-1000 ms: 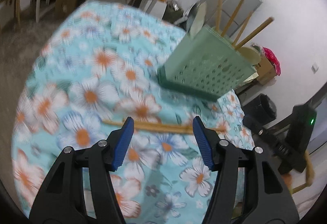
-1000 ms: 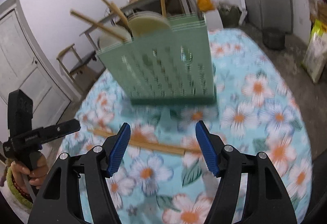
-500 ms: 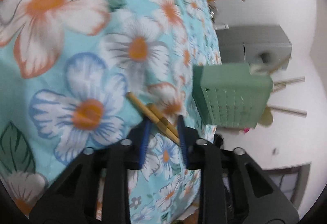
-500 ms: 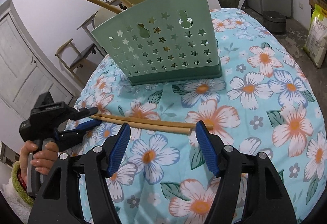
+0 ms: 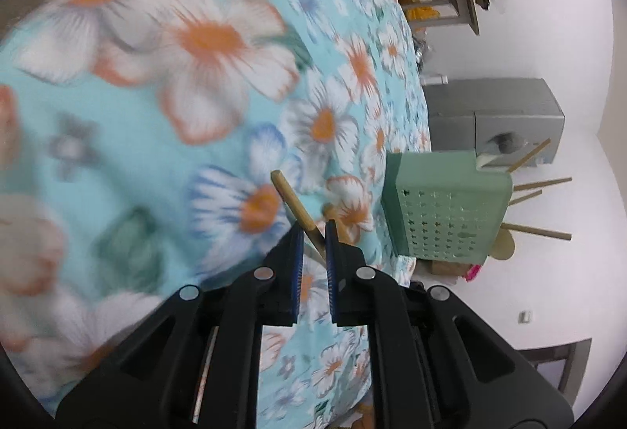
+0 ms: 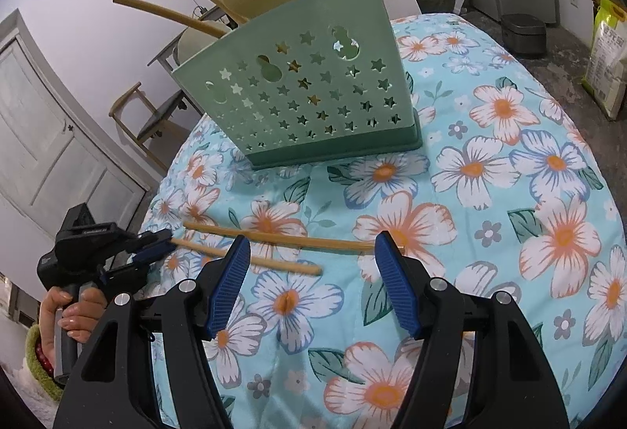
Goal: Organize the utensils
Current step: 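Close the left tool on one bamboo chopstick and lift it upright, then close the right tool on the other chopstick while the left tool holds its chopstick up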
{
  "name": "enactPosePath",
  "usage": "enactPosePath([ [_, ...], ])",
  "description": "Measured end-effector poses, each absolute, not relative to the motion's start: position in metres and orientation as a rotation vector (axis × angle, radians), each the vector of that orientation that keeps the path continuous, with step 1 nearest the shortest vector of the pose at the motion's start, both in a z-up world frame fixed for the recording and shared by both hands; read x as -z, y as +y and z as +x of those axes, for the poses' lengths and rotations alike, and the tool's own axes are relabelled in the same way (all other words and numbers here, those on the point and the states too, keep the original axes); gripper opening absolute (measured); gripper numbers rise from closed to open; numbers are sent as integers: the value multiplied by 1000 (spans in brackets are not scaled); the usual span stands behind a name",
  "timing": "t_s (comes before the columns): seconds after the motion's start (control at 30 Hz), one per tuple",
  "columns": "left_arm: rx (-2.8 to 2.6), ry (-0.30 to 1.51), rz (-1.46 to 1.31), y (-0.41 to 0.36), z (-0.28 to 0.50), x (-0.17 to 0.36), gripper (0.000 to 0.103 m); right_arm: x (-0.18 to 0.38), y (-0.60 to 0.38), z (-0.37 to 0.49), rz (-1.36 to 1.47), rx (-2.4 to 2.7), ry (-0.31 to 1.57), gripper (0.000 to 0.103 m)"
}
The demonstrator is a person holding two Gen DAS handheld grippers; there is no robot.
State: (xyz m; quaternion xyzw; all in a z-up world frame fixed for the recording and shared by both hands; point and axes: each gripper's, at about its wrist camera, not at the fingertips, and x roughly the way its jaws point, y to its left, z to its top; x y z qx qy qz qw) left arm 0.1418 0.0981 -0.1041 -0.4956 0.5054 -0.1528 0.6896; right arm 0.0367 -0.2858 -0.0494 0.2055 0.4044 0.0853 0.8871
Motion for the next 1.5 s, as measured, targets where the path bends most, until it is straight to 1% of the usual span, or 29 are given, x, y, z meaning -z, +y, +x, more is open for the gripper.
enactPosePath([
  [0.13,316,1131,-1153,112,136,105,10,49,-289,37,442,-187,837,65],
  [0.2,306,1140,-1194,114,139,109,14,49,-289,37,446,-193,836,65],
  [0.27,297,1148,-1213,112,144,111,20,49,-289,37,449,-198,835,65],
  [0.37,274,1152,-1205,106,147,112,24,49,-291,38,452,-198,838,65],
  [0.6,219,1131,-1177,97,148,111,23,48,-295,36,462,-191,836,65],
  [0.73,176,1133,-1143,94,146,110,12,47,-293,37,457,-198,836,65],
  [0.8,179,1129,-1150,96,144,110,12,44,-290,36,447,-202,832,65],
  [0.93,179,1102,-1058,92,142,97,11,36,-285,34,416,-203,817,65],
  [1.0,190,1068,-1030,94,140,88,10,33,-283,32,401,-202,811,65],
  [1.1,218,966,-986,102,137,62,8,27,-279,30,375,-210,799,65],
  [1.23,236,782,-898,122,128,13,5,19,-265,29,320,-250,773,65],
  [1.37,214,587,-765,139,111,-41,4,8,-235,33,198,-313,740,64],
  [1.43,196,520,-700,142,105,-60,4,3,-215,36,115,-349,716,63],
  [1.5,176,468,-632,142,100,-75,4,1,-195,39,29,-382,697,58],
])
